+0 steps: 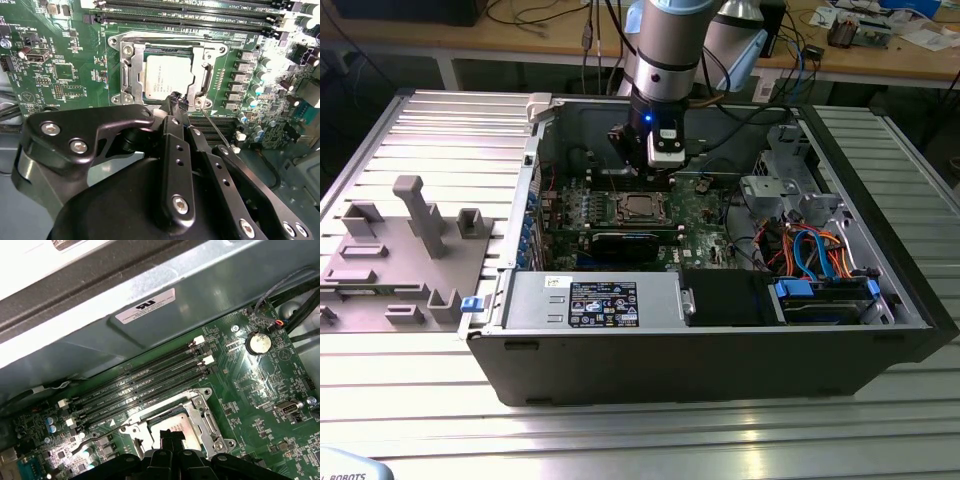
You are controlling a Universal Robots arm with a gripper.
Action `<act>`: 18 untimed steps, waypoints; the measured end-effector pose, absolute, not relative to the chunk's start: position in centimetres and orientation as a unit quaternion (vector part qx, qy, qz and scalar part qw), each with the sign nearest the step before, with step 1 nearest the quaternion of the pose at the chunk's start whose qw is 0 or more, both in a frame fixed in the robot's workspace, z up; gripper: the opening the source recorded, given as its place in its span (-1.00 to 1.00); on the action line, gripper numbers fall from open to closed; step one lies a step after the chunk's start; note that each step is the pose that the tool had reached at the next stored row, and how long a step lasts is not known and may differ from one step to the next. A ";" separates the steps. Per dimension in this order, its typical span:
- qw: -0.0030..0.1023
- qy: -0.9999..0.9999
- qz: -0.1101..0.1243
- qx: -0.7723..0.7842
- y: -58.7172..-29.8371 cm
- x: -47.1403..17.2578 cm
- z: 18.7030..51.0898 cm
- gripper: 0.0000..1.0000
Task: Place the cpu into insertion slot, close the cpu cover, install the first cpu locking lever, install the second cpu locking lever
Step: 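Install the first cpu locking lever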
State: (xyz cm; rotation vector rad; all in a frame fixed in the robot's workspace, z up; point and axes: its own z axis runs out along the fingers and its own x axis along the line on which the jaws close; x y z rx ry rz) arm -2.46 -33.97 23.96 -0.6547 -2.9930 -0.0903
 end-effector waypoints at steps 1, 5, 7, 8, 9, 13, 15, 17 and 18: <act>0.038 -0.976 -0.029 -0.213 -34.0 -2.5 24.0 -0.79; 0.038 -0.976 -0.029 -0.212 -34.0 -2.5 24.0 -0.79; 0.038 -0.976 -0.029 -0.211 -34.0 -2.5 24.0 -0.79; 0.038 -0.976 -0.029 -0.211 -34.0 -2.5 24.0 -0.79; 0.038 -0.977 -0.029 -0.210 -34.0 -2.5 24.0 -0.79; 0.038 -0.977 -0.029 -0.207 -34.0 -2.5 24.0 -0.79; 0.038 -0.977 -0.029 -0.205 -34.0 -2.5 24.0 -0.79; 0.039 -0.978 -0.029 -0.204 -34.0 -2.5 24.0 -0.79; 0.039 -0.978 -0.029 -0.204 -34.0 -2.5 24.0 -0.79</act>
